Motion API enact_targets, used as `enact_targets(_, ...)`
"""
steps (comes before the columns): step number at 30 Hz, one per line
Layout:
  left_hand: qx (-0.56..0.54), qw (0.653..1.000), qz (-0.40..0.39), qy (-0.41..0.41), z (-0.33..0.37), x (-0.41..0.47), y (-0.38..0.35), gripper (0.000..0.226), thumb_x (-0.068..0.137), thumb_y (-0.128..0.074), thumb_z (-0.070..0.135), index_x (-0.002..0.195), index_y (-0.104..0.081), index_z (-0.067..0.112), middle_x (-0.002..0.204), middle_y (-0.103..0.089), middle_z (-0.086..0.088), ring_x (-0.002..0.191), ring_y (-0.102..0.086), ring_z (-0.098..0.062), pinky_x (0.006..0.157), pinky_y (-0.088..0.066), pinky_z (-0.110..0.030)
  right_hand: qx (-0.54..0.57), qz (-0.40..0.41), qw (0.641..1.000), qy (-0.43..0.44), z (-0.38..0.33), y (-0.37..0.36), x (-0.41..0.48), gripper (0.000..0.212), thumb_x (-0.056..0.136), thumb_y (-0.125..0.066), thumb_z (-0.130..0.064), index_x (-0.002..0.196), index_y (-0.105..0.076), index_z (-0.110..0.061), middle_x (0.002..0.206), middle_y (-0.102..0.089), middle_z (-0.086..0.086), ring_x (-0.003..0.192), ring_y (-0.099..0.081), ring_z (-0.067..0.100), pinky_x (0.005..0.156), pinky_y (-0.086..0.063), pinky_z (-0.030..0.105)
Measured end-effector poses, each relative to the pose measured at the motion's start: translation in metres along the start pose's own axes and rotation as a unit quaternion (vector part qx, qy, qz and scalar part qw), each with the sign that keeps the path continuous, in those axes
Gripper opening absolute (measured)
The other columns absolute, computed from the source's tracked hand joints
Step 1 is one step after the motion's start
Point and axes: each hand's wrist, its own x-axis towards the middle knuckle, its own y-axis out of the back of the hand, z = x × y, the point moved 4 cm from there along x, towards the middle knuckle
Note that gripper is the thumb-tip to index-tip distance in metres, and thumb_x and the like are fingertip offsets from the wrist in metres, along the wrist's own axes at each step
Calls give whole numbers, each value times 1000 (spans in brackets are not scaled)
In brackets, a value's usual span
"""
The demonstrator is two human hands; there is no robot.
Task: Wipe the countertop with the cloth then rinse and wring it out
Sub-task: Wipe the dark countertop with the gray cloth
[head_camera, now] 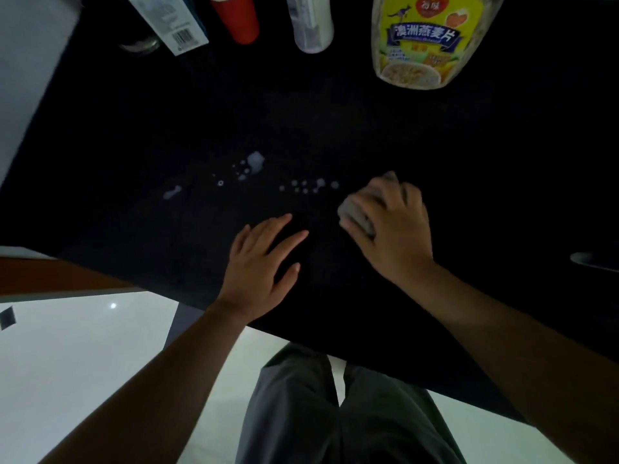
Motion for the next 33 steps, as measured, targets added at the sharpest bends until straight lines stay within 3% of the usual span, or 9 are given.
enact_targets(3, -4, 999, -6, 46, -21, -4, -1, 50, 88, -43, 41, 137, -45, 30, 148, -39, -2, 133, -36, -22, 111, -24, -49, -15, 7, 1000, -18, 11, 3, -28, 38, 88, -49, -51, 113, -61, -25, 130, -51, 4, 111, -46, 37, 88, -46, 50)
enact_targets(9, -33, 998, 7, 51, -26, -3, -3, 50, 89, -41, 42, 137, -44, 32, 150, -36, 2, 135, -32, -17, 113, -21, -45, -34, 51, 977, -204, 11, 3, 50, 40, 92, -42, -51, 122, -54, -27, 140, -36, 3, 119, -35, 36, 97, -36, 46)
enact_targets(12, -52, 997, 25, 43, -28, -3, -2, 48, 89, -43, 41, 136, -47, 31, 148, -39, 2, 134, -34, -16, 112, -22, -43, -21, 30, 991, -126, -23, -16, 77, 37, 91, -45, -47, 121, -54, -27, 139, -38, 4, 117, -37, 37, 93, -39, 45)
enact_targets(14, -55, 997, 27, 37, -29, -2, -3, 47, 89, -43, 40, 135, -48, 31, 148, -39, 1, 134, -34, -15, 112, -21, -42, -18, 27, 998, -52, -42, -23, 66, 36, 90, -49, -45, 119, -57, -25, 136, -44, 6, 113, -42, 38, 90, -42, 46)
enact_targets(16, -53, 998, 23, 38, -30, -3, -4, 47, 89, -44, 40, 135, -48, 31, 148, -40, 1, 134, -33, -15, 112, -19, -41, -15, 35, 999, -31, -47, -22, 37, 36, 88, -49, -45, 115, -59, -24, 130, -50, 6, 109, -46, 37, 88, -45, 46)
enact_targets(20, -57, 997, 18, 39, -30, -2, -4, 48, 88, -44, 41, 135, -48, 31, 148, -40, 1, 135, -31, -14, 112, -19, -43, -22, 22, 997, -69, -25, -10, -9, 39, 87, -47, -47, 113, -61, -22, 131, -49, 8, 110, -44, 41, 88, -45, 50)
enact_targets(26, -73, 996, 27, 39, -31, -4, -2, 47, 88, -46, 41, 133, -50, 30, 148, -40, 3, 135, -32, -14, 112, -18, -40, -29, 38, 988, -150, -27, -18, 84, 37, 89, -49, -41, 123, -54, -26, 141, -38, 6, 117, -37, 38, 96, -40, 45)
enact_targets(29, -73, 996, 31, 41, -30, -3, -3, 47, 87, -47, 41, 133, -50, 31, 148, -40, 3, 134, -35, -15, 112, -21, -42, -29, 6, 996, -80, -52, -31, 89, 35, 88, -51, -42, 119, -54, -26, 138, -39, 7, 114, -39, 37, 91, -42, 46)
enact_targets(33, -60, 997, 25, 44, -31, -3, -3, 47, 87, -45, 42, 133, -50, 31, 148, -40, 3, 133, -35, -16, 111, -24, -44, -14, 0, 999, 45, -57, -29, 23, 34, 86, -52, -43, 113, -59, -25, 129, -50, 7, 105, -45, 38, 85, -46, 46)
